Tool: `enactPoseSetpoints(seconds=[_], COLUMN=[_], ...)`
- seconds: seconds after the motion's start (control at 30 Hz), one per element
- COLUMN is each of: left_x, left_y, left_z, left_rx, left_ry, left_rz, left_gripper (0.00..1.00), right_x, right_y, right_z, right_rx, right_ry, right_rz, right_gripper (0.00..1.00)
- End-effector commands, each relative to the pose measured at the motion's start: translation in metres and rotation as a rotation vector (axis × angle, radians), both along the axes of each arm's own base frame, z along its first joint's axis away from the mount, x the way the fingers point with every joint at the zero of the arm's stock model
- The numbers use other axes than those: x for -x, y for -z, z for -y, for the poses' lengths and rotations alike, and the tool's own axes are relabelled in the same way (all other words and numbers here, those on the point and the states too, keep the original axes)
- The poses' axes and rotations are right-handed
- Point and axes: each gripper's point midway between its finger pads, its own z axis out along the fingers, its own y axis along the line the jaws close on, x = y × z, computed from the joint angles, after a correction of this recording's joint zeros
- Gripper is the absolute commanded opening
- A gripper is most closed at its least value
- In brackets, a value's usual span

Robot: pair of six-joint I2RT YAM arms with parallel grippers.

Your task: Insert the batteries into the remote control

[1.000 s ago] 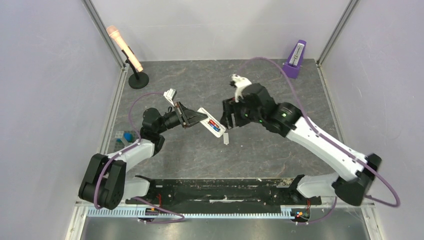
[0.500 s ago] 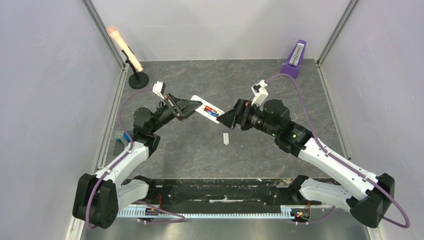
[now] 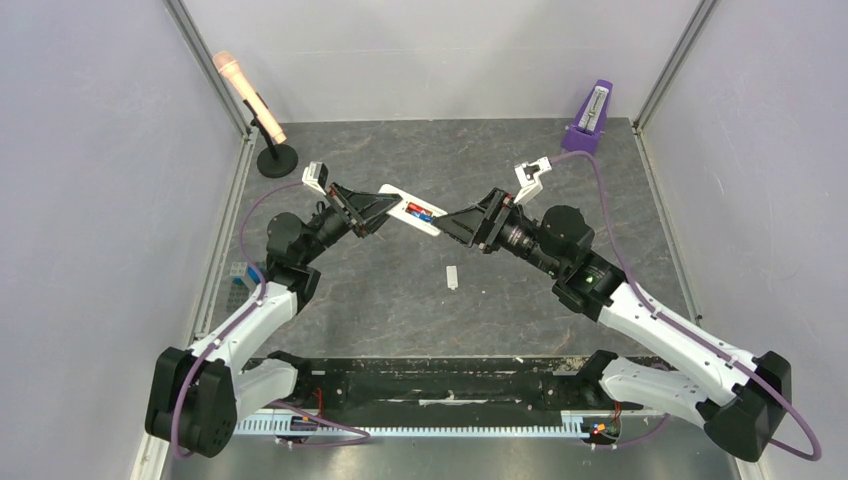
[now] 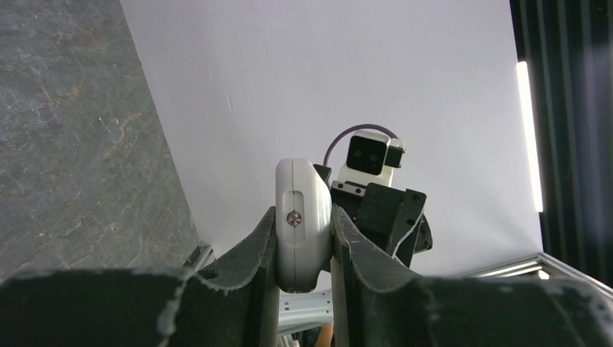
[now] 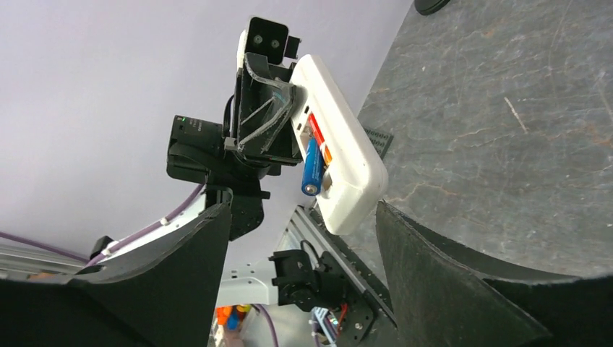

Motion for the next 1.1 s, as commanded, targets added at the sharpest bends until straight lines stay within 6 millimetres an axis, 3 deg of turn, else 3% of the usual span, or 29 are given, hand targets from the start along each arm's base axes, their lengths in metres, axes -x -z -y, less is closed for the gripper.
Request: enactPoseSetpoints(seconds=[0.0, 0.13, 0.27, 0.5, 0.7, 1.07], left_x=[0.003, 0.003, 0.004, 0.008, 0.010, 0.010], left_y=[-0.032, -0.033, -0.034, -0.034, -0.038, -0.036], left_z=[-0.004, -0.004, -0.004, -0.005, -0.005, -0.005], left_rx=[0.082, 0.087, 0.095, 0.124, 0.125, 0.117], left_ry=[-0.003, -0.002, 0.002, 0.015, 0.016, 0.011], left_rz=[0.031, 0.029, 0.033, 0.044, 0.067, 0.066], left_gripper=[0.02, 0.02, 0.02, 0.02, 0.02, 0.02], right_x=[0.000, -0.002, -0.004, -0.011, -0.015, -0.014], right_y=[-0.016, -0.019, -0.023, -0.011, -0.001, -0.004], right_z=[-0.001, -0.003, -0.008, -0.015, -0.017, -0.017], right_rx=[-0.129, -0.165, -0.201, -0.207, -0.195, -0.214], right_ry=[0.000, 0.004, -0.010, -0.013, -0.005, -0.017], right_rz=[-0.027, -0.048, -0.070, -0.143, -0.179, -0.179], right_gripper=[0.73, 0.65, 0.64, 0.59, 0.64, 0.69])
